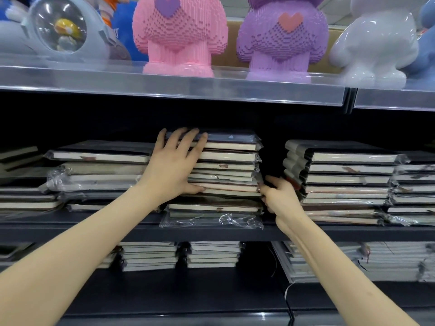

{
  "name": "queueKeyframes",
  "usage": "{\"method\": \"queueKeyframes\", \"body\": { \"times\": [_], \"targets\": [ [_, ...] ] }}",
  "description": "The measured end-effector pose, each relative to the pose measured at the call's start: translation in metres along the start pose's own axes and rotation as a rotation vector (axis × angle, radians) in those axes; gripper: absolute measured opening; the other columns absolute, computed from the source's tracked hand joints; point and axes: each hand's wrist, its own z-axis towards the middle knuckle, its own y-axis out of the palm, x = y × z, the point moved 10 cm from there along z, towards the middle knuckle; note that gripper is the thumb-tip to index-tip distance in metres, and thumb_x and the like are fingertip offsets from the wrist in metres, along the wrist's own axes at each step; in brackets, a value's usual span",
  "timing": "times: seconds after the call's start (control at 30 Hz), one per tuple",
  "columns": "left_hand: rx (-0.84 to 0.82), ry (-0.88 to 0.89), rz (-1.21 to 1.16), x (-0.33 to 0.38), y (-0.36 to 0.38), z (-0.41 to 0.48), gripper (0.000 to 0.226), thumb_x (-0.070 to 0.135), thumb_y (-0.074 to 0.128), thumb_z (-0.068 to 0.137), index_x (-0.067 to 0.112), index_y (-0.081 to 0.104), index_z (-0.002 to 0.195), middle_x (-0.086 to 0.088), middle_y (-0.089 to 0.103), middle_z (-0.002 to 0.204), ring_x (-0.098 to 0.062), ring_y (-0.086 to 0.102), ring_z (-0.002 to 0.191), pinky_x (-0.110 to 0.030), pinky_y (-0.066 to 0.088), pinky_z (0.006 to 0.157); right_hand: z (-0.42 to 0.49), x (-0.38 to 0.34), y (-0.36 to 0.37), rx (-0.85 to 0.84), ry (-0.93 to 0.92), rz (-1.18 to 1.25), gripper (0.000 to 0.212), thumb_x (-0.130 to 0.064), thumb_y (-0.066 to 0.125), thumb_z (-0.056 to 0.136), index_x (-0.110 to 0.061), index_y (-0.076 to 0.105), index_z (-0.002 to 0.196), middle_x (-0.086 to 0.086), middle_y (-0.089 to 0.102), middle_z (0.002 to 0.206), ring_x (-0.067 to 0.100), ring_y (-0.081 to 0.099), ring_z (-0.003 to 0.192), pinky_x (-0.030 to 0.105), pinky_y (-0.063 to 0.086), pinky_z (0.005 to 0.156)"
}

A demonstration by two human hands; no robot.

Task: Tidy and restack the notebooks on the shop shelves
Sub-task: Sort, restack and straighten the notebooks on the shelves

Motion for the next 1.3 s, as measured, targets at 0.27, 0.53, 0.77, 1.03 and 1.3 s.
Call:
{"method": "queueKeyframes", "body": {
  "times": [0.27, 0.53, 0.77, 1.03, 1.3],
  "targets": [
    [0.007, 0.033, 0.054, 0.008, -0.017, -0.006, 0.113, 0.068, 0.073, 0.05, 0.002, 0.041, 0.137, -0.021, 0.051, 0.131, -0.04, 0.051, 0.116, -0.062, 0.041, 0.093, -0.013, 0.001, -0.006, -0.087, 0.1, 0.038, 0.045, -0.001, 0.052, 0.094, -0.002, 0.042, 0.138, 0.004, 0.049, 0.069, 0.011, 0.036, 0.055, 0.016, 0.022, 0.035],
    [0.011, 0.023, 0.07, 0.018, -0.028, -0.01, 0.111, 0.067, 0.073, 0.054, 0.004, 0.04, 0.14, -0.019, 0.05, 0.134, -0.038, 0.049, 0.12, -0.061, 0.038, 0.097, -0.017, 0.001, -0.016, -0.099, 0.094, 0.058, 0.042, 0.0, 0.05, 0.095, 0.0, 0.044, 0.136, 0.006, 0.045, 0.065, 0.009, 0.033, 0.045, 0.015, 0.02, 0.034],
    [0.254, -0.274, -0.173, 0.007, -0.053, -0.076, 0.075, 0.054, 0.062, 0.076, 0.008, 0.048, 0.133, -0.016, 0.053, 0.122, -0.031, 0.047, 0.113, -0.043, 0.036, 0.098, -0.021, 0.002, -0.012, -0.061, 0.105, -0.093, 0.024, -0.017, 0.043, 0.1, -0.012, 0.053, 0.121, 0.007, 0.047, 0.066, 0.014, 0.04, 0.046, 0.018, 0.026, 0.035],
    [-0.026, -0.683, -0.496, -0.01, -0.006, -0.112, 0.057, 0.048, 0.066, 0.081, 0.004, 0.06, 0.116, -0.008, 0.065, 0.103, -0.024, 0.061, 0.099, -0.03, 0.046, 0.083, -0.023, 0.026, 0.0, -0.028, 0.401, 0.121, 0.02, -0.03, 0.046, 0.099, -0.016, 0.046, 0.085, 0.003, 0.033, 0.067, 0.009, 0.025, 0.034, 0.013, 0.014, 0.033],
    [0.005, -0.86, -0.761, -0.009, 0.003, -0.117, 0.055, 0.038, 0.072, 0.08, 0.01, 0.058, 0.125, -0.003, 0.068, 0.11, -0.018, 0.063, 0.097, -0.027, 0.046, 0.088, -0.028, 0.009, -0.003, -0.069, 0.191, 0.124, 0.021, -0.014, 0.042, 0.101, -0.012, 0.043, 0.08, 0.0, 0.023, 0.062, 0.004, 0.018, 0.03, 0.012, 0.013, 0.034]
  ]
}}
